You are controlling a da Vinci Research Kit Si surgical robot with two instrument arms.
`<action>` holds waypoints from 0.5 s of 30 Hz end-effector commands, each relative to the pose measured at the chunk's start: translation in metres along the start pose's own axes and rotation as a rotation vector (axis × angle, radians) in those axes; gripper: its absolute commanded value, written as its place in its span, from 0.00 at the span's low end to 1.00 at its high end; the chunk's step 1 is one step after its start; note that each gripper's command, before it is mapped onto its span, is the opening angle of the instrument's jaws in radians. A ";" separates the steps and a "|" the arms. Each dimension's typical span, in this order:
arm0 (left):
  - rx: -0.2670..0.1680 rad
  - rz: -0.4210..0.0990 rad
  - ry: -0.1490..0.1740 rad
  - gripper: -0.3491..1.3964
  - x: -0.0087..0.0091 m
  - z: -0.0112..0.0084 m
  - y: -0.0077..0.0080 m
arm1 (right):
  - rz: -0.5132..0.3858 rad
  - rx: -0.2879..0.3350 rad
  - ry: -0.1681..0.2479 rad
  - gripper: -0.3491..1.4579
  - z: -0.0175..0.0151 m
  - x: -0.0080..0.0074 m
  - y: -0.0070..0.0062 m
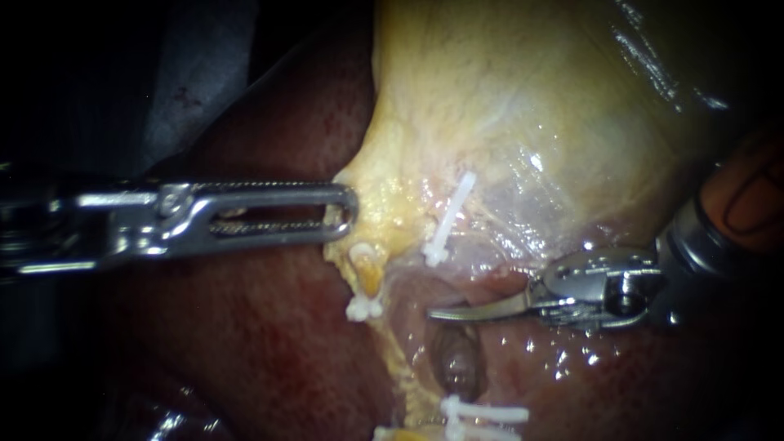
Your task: Go back from the cut right tube
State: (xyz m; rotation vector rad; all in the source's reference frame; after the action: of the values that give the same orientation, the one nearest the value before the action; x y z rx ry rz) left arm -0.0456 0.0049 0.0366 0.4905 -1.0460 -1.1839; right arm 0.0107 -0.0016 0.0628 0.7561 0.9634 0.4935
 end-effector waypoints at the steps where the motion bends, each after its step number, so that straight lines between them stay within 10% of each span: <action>1: 0.000 0.000 0.000 0.00 0.0000 0.0000 0.0000 | -0.001 0.000 0.000 0.00 0.0000 0.0000 0.0000; 15: -0.001 0.000 0.000 0.00 0.0000 0.0000 0.0000 | -0.001 0.002 0.002 0.11 0.0002 0.0001 -0.0003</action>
State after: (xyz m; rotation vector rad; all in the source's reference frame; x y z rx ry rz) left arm -0.0456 0.0049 0.0366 0.4884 -1.0460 -1.1848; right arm 0.0109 -0.0018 0.0625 0.7593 0.9679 0.4914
